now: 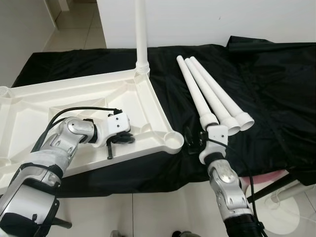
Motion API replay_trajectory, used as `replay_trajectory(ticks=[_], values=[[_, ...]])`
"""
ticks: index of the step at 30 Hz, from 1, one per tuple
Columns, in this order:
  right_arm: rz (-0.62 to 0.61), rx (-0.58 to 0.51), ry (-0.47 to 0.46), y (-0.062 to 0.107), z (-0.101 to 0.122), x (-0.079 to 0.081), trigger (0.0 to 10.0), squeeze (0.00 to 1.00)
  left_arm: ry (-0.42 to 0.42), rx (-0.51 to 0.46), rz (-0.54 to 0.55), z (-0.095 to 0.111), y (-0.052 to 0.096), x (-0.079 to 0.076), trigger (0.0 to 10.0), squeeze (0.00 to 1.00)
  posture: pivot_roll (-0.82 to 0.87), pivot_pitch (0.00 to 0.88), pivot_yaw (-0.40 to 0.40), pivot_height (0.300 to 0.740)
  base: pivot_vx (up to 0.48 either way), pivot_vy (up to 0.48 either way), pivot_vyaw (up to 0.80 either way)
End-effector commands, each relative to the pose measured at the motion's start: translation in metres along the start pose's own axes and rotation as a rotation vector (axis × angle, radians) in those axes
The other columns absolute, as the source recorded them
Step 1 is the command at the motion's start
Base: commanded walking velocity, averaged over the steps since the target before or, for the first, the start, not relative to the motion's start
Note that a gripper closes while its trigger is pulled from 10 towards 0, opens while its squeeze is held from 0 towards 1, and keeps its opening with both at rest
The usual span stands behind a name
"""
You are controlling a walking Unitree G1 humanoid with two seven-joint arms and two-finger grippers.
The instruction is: Building children table
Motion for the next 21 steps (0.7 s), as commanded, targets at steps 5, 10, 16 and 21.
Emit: replay_trajectory(ticks=[5,10,16,21], values=[[0.0,0.0,-0.003,0.0,-0.002,0.002,10.0,0.0,0.047,-0.028,0.125,0.004,-0.013,0.002,10.0,1.0,-0.08,0.102,0.039,0.74,0.0,0.0,0.0],[-0.035,-0.03,0.004,0.0,0.001,-0.002,10.0,0.0,0.042,-0.073,0.212,0.014,-0.01,0.012,10.0,1.0,-0.08,0.103,0.04,0.74,0.0,0.0,0.0],[-0.058,-0.05,0.006,0.001,0.003,-0.004,10.0,0.0,0.044,-0.101,0.27,0.019,-0.004,0.02,10.0,1.0,-0.08,0.103,0.041,0.74,0.0,0.0,0.0],[-0.129,-0.105,0.004,0.003,0.011,-0.012,10.0,0.0,0.117,-0.171,0.377,0.028,0.01,0.033,10.0,0.0,-0.08,0.104,0.035,0.74,0.0,0.0,0.0]])
Point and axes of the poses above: a point about 5 cm out from each wrist's last joint towards the gripper, its own y axis pointing back from the gripper into the wrist, its own z axis along the axis of the wrist's last joint, x = y × z, the point moved 2 cm from there along -y, pointing out of the wrist towards the gripper, and after that the axes turned 14 degrees about -y, right-handed, at the moved point
